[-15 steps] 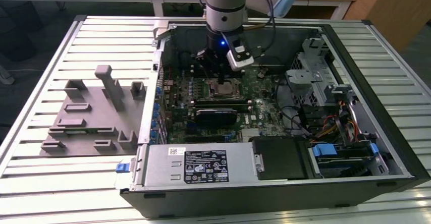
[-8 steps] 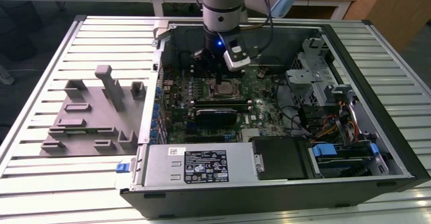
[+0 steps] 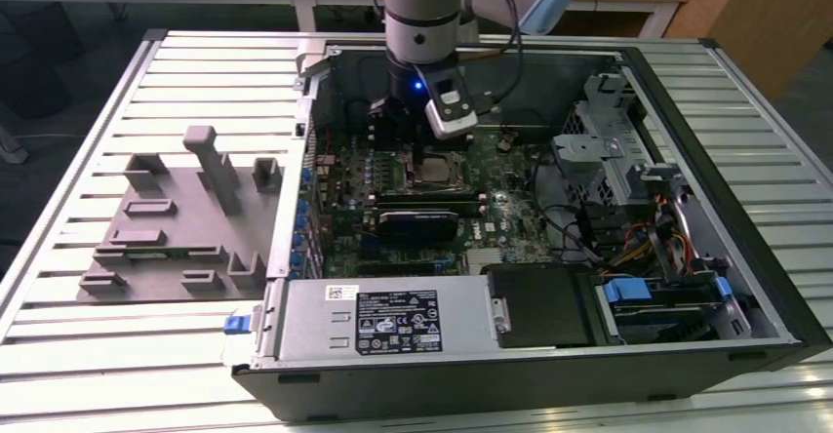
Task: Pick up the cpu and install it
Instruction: 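Close the cpu cover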
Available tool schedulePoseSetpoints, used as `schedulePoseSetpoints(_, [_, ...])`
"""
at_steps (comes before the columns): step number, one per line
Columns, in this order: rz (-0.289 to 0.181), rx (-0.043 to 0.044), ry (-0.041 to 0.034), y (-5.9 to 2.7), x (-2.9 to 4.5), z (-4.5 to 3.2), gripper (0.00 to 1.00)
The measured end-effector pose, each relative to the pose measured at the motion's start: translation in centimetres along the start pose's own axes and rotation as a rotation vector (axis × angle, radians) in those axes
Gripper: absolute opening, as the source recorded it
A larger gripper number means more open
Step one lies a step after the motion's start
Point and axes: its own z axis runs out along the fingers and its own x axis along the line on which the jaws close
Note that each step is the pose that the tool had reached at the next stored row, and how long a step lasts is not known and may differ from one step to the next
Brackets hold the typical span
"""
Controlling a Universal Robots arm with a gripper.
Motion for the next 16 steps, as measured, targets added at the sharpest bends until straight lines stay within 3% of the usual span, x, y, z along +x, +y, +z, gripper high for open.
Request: schedulePoseSetpoints(16, [0.000, 0.0000, 0.0000, -0.12, 0.67, 1.33, 0.11])
